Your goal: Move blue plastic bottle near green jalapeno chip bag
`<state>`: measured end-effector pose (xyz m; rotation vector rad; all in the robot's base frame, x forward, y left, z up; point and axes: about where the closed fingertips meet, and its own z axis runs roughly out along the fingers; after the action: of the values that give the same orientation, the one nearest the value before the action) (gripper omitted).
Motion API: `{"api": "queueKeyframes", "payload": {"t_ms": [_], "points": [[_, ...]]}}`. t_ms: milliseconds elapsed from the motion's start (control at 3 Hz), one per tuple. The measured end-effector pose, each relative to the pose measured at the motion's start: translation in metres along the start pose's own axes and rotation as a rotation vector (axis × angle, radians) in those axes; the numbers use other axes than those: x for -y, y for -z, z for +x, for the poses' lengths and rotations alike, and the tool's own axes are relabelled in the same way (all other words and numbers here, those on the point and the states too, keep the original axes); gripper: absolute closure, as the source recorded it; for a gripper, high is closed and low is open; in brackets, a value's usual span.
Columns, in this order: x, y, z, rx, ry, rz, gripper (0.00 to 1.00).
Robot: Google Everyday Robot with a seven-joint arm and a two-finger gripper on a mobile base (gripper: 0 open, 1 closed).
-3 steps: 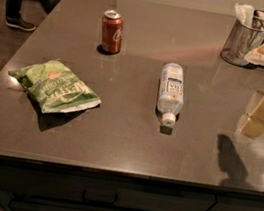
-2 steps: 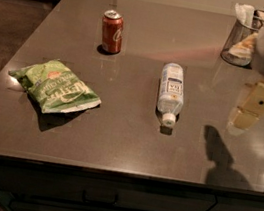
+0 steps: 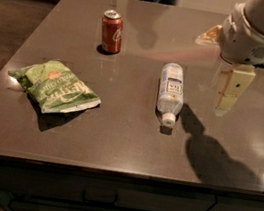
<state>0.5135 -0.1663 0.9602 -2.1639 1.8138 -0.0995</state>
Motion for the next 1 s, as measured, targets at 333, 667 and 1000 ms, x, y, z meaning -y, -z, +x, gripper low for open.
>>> {"api": "queueKeyframes", "payload": {"t_ms": [333, 667, 1000], "points": [[0.015, -0.017, -0.004, 0.009, 0.145, -0.026, 0.0], [0.021, -0.036, -0.01, 0.021, 0.271, -0.06, 0.0], [0.022, -0.057, -0.018, 0.05, 0.377, -0.094, 0.0]]}}
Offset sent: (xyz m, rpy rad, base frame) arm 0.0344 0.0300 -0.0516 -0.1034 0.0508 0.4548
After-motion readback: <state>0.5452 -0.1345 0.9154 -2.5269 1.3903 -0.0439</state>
